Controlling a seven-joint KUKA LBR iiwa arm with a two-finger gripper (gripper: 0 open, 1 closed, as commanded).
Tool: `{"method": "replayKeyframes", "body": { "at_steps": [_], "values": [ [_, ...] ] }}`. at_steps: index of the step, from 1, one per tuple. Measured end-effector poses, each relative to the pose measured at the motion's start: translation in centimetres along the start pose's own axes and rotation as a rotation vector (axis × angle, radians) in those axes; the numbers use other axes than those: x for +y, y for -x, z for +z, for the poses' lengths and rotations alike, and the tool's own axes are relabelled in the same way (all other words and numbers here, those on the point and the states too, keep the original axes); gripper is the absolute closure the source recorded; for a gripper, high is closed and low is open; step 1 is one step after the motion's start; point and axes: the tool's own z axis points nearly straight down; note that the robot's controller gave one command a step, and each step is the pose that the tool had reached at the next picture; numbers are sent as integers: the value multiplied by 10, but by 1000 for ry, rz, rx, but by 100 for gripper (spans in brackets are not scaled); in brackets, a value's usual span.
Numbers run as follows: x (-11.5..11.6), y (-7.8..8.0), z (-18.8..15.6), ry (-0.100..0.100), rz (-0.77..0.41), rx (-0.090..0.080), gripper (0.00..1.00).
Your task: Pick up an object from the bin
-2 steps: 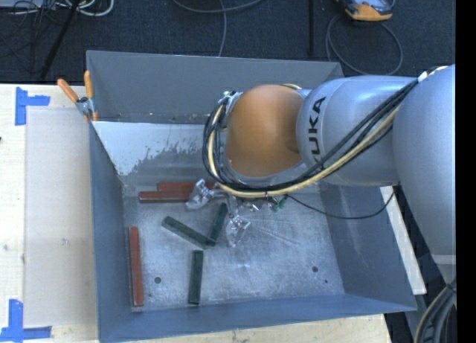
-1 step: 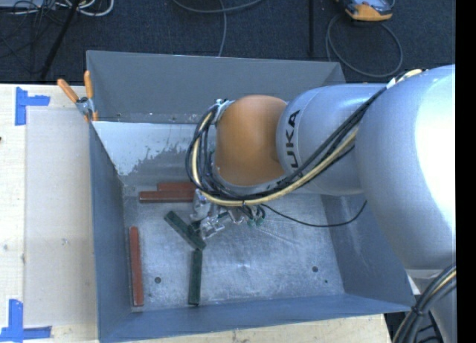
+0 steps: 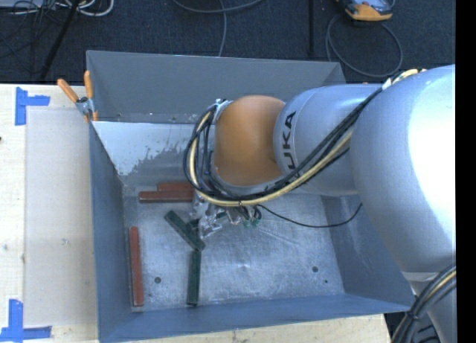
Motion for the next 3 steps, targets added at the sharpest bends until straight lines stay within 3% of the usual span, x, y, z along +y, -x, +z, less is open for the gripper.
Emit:
{"method": "replayKeyframes", "body": {
  "at_steps": [1, 3],
  "values": [
    [1, 1, -1, 0, 4, -1, 100],
    [2, -4, -32, 5, -29, 19, 100]
  ]
}}
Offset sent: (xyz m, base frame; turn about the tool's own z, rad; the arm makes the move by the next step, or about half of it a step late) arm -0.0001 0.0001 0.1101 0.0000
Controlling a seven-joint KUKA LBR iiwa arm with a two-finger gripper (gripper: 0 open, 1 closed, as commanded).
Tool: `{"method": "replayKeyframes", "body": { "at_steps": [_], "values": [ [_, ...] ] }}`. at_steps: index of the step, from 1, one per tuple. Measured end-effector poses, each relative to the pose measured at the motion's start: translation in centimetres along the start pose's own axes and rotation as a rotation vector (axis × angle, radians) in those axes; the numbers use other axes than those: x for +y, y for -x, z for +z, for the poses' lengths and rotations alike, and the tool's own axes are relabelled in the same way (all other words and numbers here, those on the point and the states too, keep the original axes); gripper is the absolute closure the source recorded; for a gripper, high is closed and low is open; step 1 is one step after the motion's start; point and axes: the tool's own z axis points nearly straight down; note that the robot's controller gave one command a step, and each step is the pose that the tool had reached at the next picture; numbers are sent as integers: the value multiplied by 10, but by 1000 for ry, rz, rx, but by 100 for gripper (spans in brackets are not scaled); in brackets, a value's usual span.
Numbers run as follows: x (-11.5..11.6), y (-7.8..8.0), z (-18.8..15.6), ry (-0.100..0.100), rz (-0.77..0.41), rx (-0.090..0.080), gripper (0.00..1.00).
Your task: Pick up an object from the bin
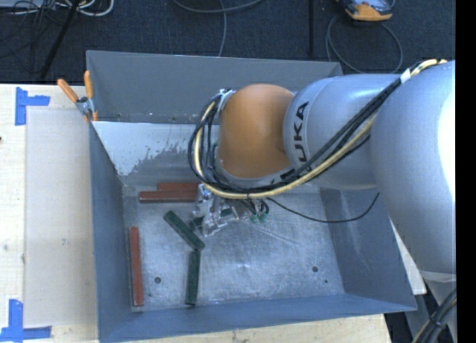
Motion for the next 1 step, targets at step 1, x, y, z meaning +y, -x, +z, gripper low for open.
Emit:
{"method": "replayKeyframes", "body": {
  "at_steps": [1],
  "values": [
    [0, 1, -24, 1, 11, -5, 100]
  ]
}}
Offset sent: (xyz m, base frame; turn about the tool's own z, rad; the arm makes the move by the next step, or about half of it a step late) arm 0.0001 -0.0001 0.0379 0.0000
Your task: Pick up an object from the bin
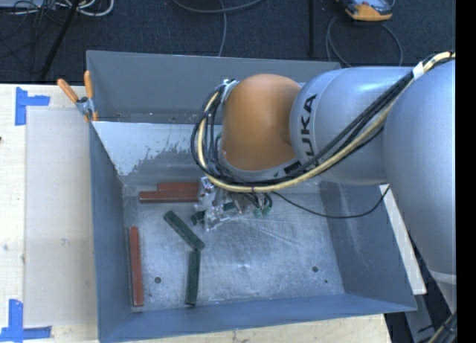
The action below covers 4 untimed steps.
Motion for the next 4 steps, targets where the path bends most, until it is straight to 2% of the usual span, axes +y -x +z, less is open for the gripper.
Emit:
{"method": "replayKeyframes", "body": {
  "at_steps": [2, 4],
  "values": [
    [0, 1, -35, -1, -1, -6, 100],
    [1, 2, -52, -1, -1, -7, 100]
  ]
}}
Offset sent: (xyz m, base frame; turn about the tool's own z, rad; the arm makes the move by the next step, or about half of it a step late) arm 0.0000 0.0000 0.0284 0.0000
